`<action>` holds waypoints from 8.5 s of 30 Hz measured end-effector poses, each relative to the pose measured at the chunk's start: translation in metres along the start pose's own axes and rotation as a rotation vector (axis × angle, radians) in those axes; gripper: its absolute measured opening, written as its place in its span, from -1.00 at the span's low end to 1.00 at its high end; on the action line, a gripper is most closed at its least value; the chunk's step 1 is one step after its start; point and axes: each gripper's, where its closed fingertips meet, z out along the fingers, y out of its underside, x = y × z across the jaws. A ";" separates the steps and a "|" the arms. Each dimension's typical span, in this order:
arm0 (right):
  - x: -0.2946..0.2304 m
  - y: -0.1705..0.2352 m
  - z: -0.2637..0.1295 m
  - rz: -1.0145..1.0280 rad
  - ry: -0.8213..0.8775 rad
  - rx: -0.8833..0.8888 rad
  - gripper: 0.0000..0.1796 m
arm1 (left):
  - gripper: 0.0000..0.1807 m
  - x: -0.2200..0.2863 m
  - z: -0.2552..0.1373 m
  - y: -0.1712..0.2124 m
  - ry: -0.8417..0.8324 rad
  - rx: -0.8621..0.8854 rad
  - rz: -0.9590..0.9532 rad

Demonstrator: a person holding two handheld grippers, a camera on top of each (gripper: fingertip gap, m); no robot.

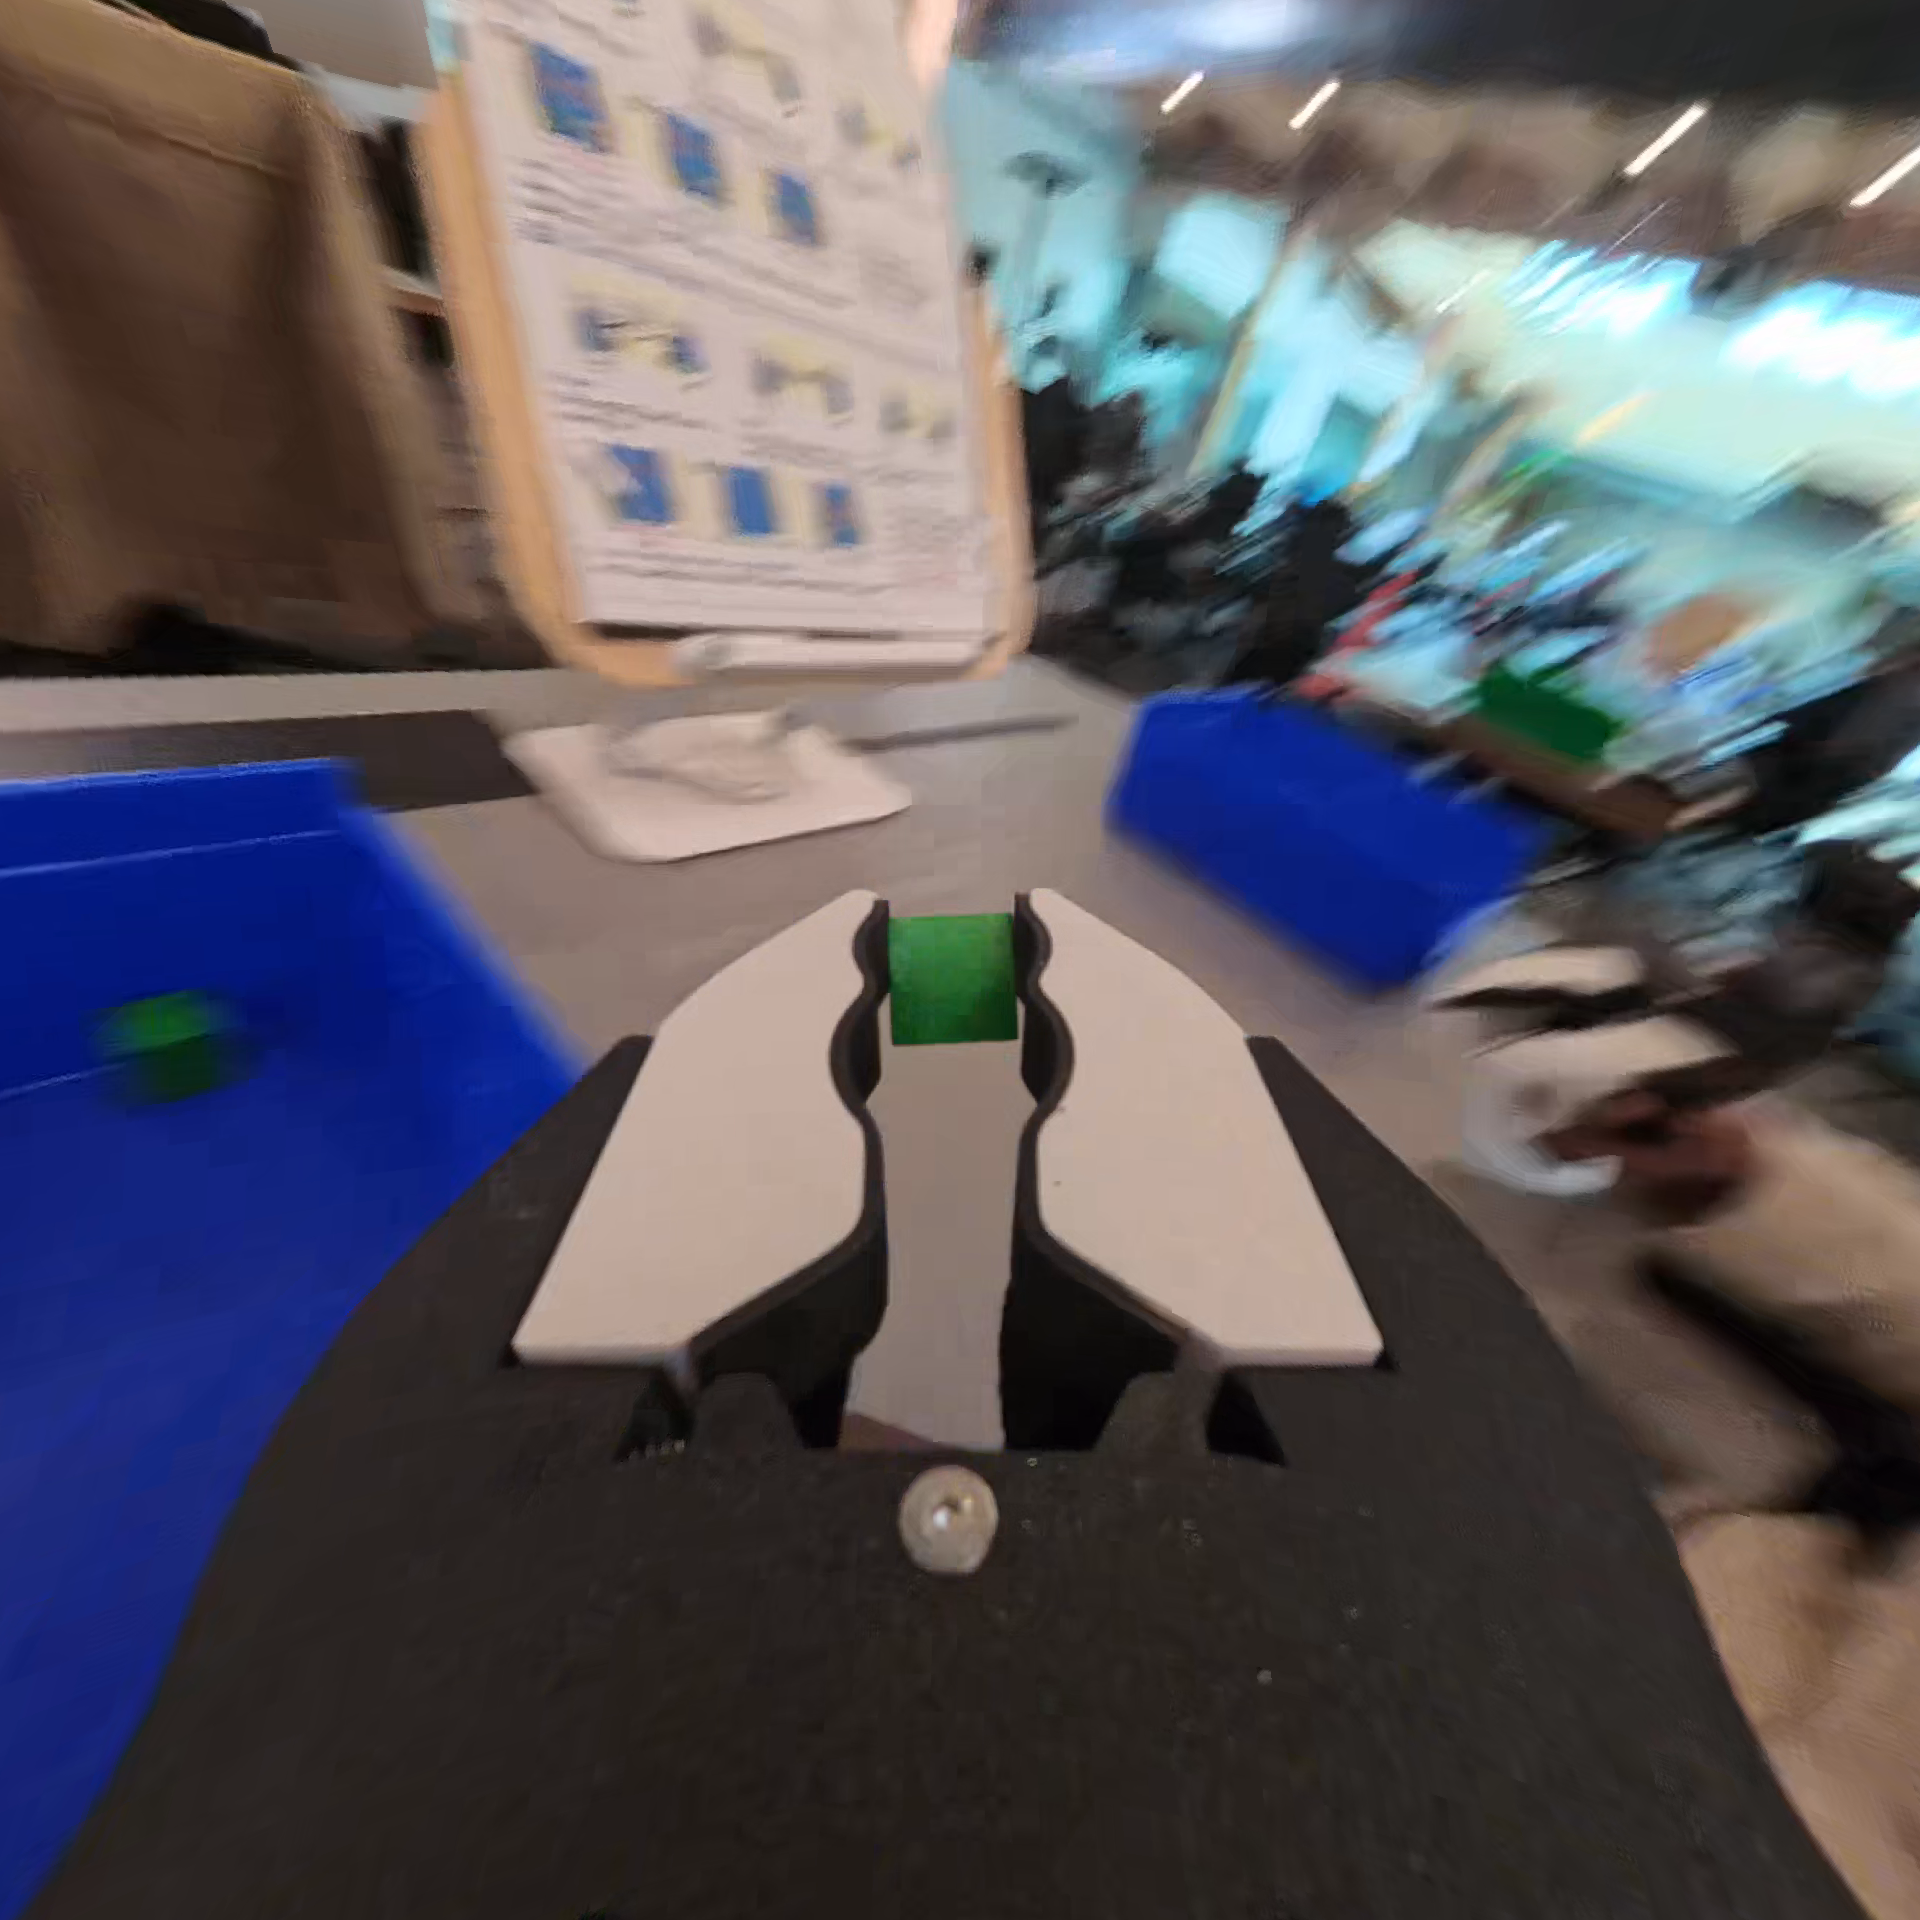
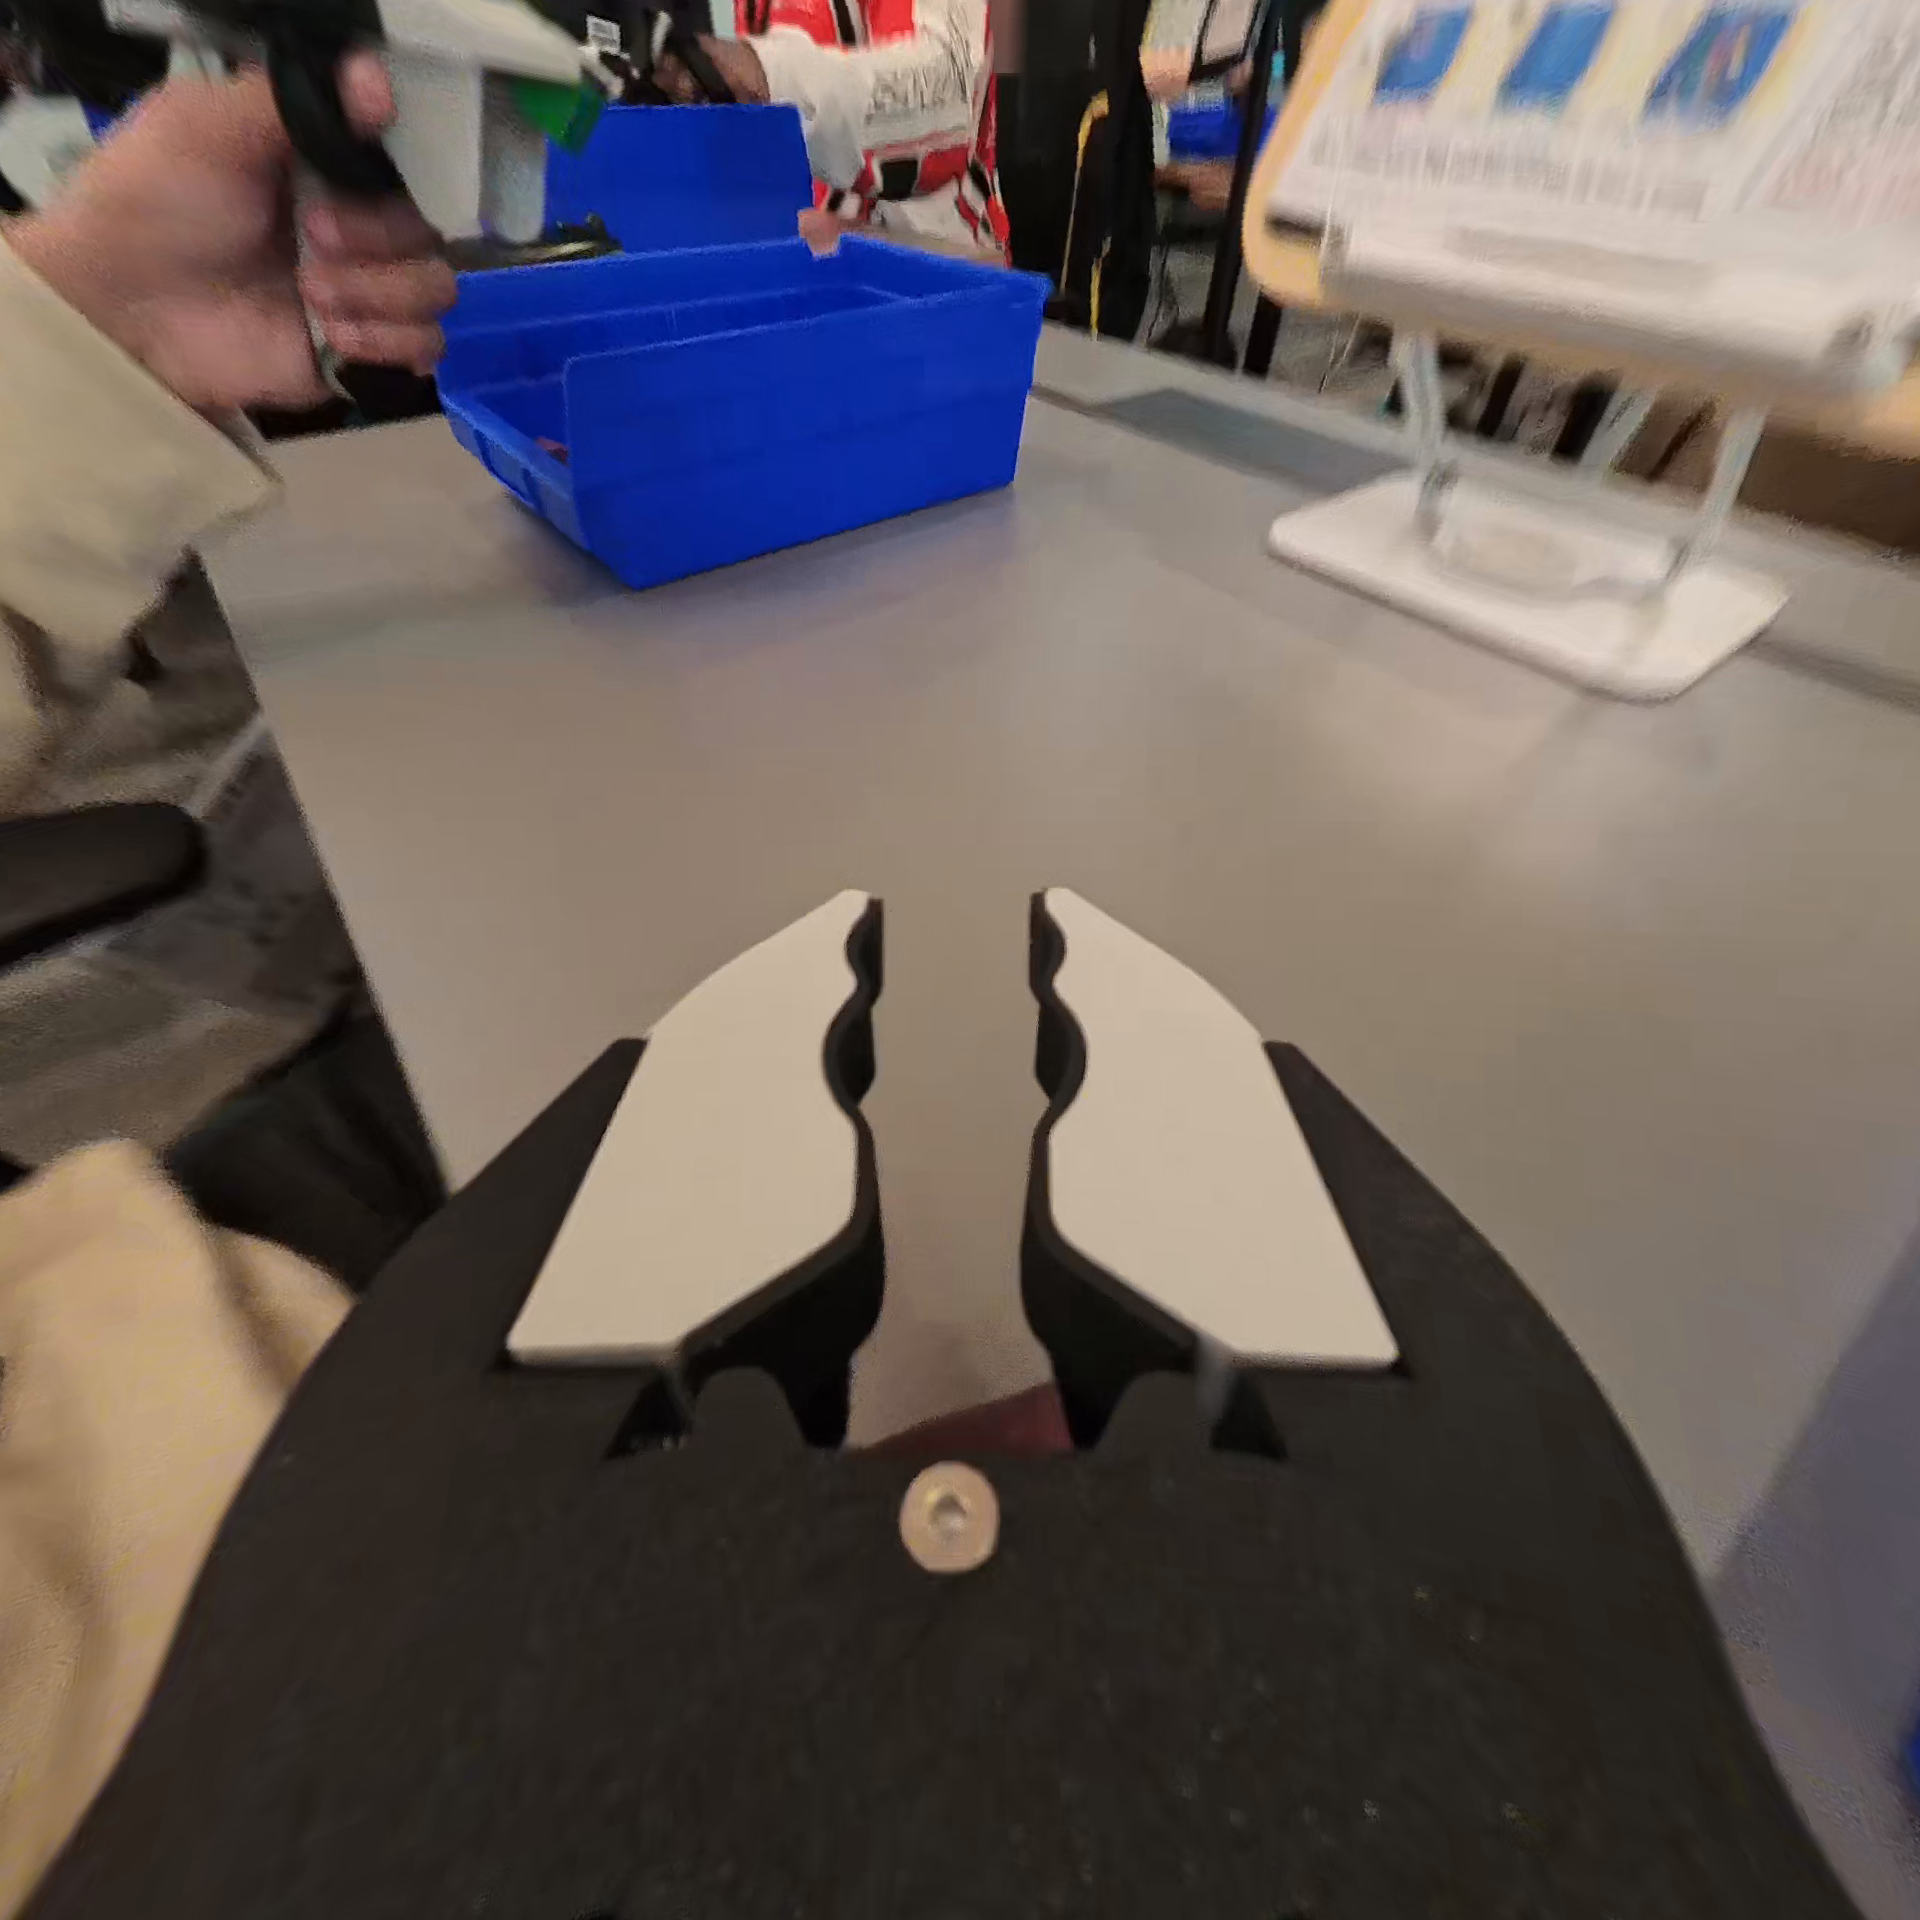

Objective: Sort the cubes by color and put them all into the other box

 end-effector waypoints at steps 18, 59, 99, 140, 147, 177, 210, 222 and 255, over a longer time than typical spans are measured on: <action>-0.021 -0.111 0.047 -0.665 0.092 0.473 -0.59 | -0.76 0.214 0.134 0.050 0.960 -0.234 -0.738; 0.273 0.077 -0.069 0.043 0.257 -0.751 -0.74 | -0.59 0.145 0.054 0.150 0.087 -0.250 0.077; 0.022 0.009 -0.013 -0.027 0.196 0.028 -0.69 | -0.60 0.057 -0.005 0.112 -0.312 -0.424 0.250; 0.019 0.027 -0.029 -0.125 0.128 -0.093 -0.66 | -0.99 -0.176 -0.134 0.130 -0.936 -1.471 -0.127; 0.017 0.024 -0.031 -0.155 0.153 -0.096 -0.67 | -1.00 -0.166 -0.128 0.115 -0.864 -1.392 -0.105; 0.002 0.031 -0.026 -0.080 -0.005 -0.123 -0.68 | -0.51 -0.171 -0.140 0.147 -1.081 -1.252 -0.651; -0.005 0.001 0.011 0.416 -0.299 -0.048 -0.59 | -0.70 0.028 0.005 0.023 0.088 -0.061 0.225; -0.017 -0.087 0.078 1.198 -0.821 -0.022 -0.42 | -0.70 0.161 0.126 0.076 0.516 -0.166 0.677; 0.043 -0.011 -0.039 0.085 0.324 0.145 -0.69 | -0.67 0.115 0.079 0.127 -0.114 -0.193 0.066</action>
